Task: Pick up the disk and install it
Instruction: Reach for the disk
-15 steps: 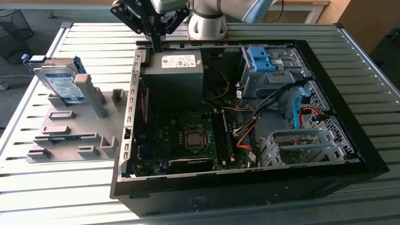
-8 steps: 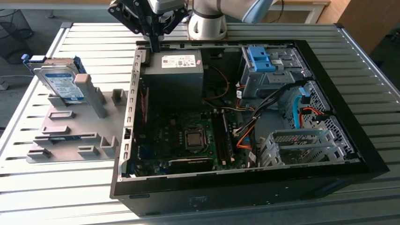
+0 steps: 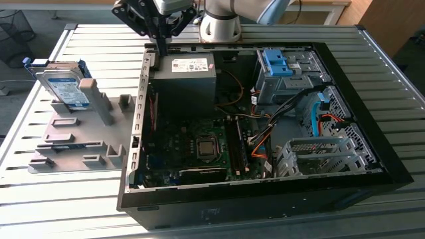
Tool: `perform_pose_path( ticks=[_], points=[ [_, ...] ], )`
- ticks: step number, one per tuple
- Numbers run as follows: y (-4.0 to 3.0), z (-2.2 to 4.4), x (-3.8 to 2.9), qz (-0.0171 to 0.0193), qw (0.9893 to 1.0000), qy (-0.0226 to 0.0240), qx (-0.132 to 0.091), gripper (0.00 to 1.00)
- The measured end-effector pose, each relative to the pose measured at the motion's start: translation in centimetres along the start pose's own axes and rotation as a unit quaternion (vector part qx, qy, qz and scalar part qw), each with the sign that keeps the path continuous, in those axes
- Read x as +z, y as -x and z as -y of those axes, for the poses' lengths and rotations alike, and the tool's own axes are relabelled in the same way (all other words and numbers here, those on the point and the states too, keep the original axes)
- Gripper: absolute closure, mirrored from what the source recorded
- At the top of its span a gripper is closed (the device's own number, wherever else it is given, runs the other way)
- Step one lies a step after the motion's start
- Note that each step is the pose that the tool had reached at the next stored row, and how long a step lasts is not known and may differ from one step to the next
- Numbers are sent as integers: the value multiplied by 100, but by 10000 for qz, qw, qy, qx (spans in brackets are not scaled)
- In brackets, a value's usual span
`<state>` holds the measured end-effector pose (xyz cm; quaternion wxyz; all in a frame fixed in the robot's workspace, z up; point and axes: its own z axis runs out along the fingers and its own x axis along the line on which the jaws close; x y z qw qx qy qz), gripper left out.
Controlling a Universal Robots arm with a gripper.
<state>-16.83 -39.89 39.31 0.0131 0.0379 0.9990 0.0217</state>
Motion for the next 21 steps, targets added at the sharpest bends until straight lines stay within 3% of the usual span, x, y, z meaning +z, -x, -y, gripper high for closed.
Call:
perform_pose_path(
  ticks=[21],
  points=[
    [-95,7,-2,0,10000,0,0,89]
  ],
)
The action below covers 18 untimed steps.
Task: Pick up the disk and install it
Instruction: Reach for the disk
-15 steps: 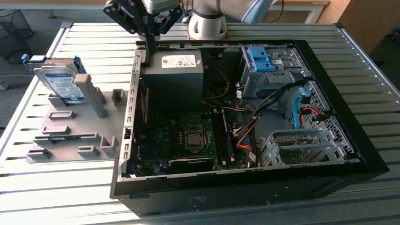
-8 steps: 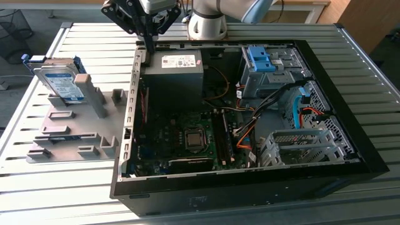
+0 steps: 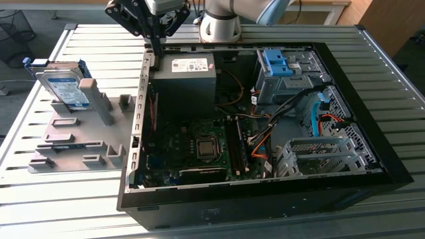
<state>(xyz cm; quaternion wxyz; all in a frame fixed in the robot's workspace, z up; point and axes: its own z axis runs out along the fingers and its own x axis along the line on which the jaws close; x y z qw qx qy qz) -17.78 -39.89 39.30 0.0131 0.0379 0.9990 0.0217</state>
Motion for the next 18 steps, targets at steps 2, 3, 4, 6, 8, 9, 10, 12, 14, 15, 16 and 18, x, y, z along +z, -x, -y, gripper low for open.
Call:
perform_pose_path(
  ticks=[2,3,4,6,8,9,10,12,14,15,16,18],
  points=[
    [-7,1,-1,0,10000,-1,0,89],
    [-10,1,0,0,10000,0,0,89],
    [-14,1,0,0,10000,0,0,89],
    [-22,2,0,0,10000,0,0,89],
    [-30,2,-1,0,10000,0,0,89],
    [-34,3,-1,0,10000,0,0,89],
    [-38,3,-1,-1,10000,0,0,89],
    [-45,3,-1,0,10000,0,0,89],
    [-53,4,-1,0,10000,0,0,89],
    [-57,4,-1,0,10000,0,0,89],
    [-61,5,-1,0,10000,0,0,89],
    [-69,5,-1,0,10000,0,0,89]
  ],
)
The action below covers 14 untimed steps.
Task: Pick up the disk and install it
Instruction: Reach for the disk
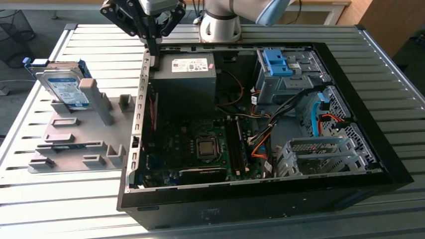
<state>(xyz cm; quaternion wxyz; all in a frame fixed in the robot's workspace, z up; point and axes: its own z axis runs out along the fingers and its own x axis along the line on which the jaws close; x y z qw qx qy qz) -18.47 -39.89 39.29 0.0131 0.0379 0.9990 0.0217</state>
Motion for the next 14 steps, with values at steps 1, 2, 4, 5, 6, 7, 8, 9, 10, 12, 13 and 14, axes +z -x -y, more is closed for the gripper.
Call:
perform_pose_path(
  ticks=[1,2,4,5,6,7,8,9,10,12,13,14],
  points=[
    [-8,1,0,0,10000,0,0,89],
    [-16,1,0,0,10000,0,0,89],
    [-24,2,0,0,10000,0,0,89],
    [-28,2,0,0,10000,0,0,89],
    [-32,2,-1,0,10000,0,0,89],
    [-35,3,-1,0,10000,0,0,89],
    [-39,3,0,0,10000,0,0,89],
    [-42,3,0,0,10000,0,0,89],
    [-46,4,0,0,10000,0,0,89],
    [-54,4,0,0,10000,0,0,89],
    [-58,4,-1,0,10000,0,0,89],
    [-61,5,0,0,10000,0,0,89]
  ],
)
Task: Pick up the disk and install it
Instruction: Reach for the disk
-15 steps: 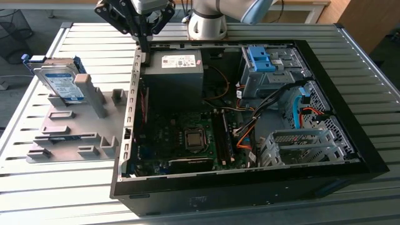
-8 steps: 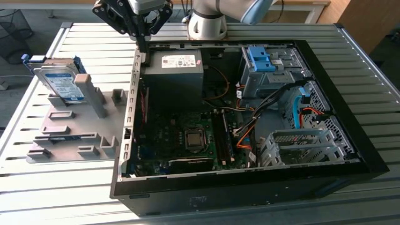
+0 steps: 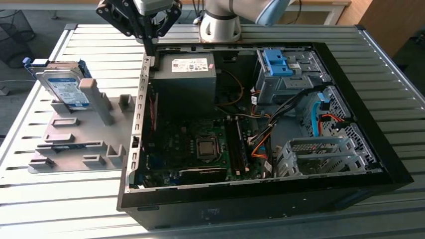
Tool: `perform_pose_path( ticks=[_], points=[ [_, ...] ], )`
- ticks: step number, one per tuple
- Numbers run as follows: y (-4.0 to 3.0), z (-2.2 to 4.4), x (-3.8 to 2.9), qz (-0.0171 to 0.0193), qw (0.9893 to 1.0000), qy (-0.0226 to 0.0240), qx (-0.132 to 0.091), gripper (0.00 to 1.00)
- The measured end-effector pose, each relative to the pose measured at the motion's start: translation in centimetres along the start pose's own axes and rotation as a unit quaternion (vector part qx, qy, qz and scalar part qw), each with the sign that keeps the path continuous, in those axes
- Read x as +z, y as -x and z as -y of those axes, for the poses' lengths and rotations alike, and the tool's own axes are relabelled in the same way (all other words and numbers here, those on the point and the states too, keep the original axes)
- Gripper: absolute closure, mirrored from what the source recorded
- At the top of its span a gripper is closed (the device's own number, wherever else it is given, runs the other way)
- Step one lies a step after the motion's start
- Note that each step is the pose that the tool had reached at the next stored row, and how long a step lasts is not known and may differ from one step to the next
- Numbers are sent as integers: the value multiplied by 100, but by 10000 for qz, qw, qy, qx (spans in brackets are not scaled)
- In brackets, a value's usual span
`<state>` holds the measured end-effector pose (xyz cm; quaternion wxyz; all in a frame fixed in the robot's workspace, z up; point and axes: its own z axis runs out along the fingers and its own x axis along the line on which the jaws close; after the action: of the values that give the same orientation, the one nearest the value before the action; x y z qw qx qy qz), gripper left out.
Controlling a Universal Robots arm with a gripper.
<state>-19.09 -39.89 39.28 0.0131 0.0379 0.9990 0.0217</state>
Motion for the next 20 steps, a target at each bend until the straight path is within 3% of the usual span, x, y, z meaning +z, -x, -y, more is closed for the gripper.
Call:
perform_pose_path(
  ticks=[20],
  points=[
    [-79,6,-1,0,10000,0,0,89]
  ],
)
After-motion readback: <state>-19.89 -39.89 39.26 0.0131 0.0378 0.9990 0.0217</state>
